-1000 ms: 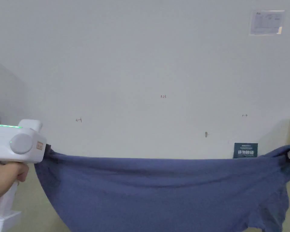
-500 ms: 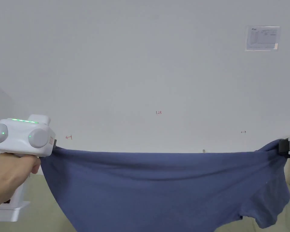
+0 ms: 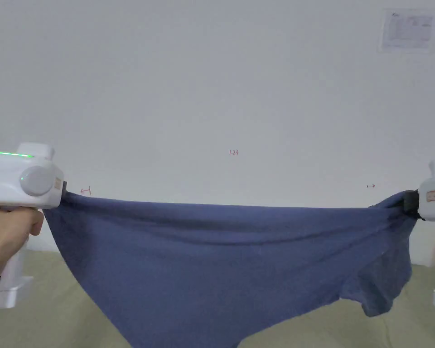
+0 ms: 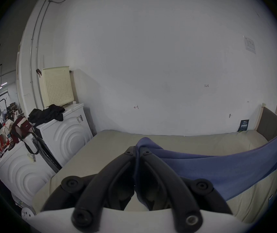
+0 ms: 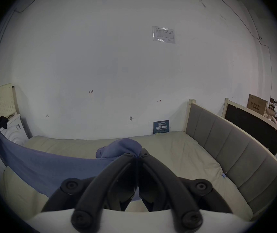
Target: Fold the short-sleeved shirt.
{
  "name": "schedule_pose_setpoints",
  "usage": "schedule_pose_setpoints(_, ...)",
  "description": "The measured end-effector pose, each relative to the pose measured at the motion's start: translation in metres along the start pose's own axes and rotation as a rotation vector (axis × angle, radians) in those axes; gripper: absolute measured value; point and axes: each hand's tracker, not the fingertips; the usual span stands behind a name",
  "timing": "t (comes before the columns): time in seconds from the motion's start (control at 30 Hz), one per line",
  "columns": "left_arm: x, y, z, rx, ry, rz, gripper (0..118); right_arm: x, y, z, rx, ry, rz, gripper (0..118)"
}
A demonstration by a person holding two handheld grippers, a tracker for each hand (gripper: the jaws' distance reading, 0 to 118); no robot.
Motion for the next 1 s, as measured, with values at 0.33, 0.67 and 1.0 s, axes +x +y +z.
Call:
schedule_pose_setpoints(0.33, 0.003, -0.116, -0.032, -0.191, -0.112, 0.051, 1, 0.021, -0.119, -0.013, -0.178, -0.009, -0.023, 4)
schedule_pose_setpoints(0.67, -0.028, -0.289, 0.041, -0.409, -0.177, 0.053, 1, 0.058, -0.295, 0.083, -0.404, -0.001, -0.060, 4)
schedule_pose_setpoints(1.0, -0.080, -0.384, 0.159, -0.495, -0.177, 0.061, 1, 0.087, -0.381, 0.214, -0.444, 0.004, -0.092, 4)
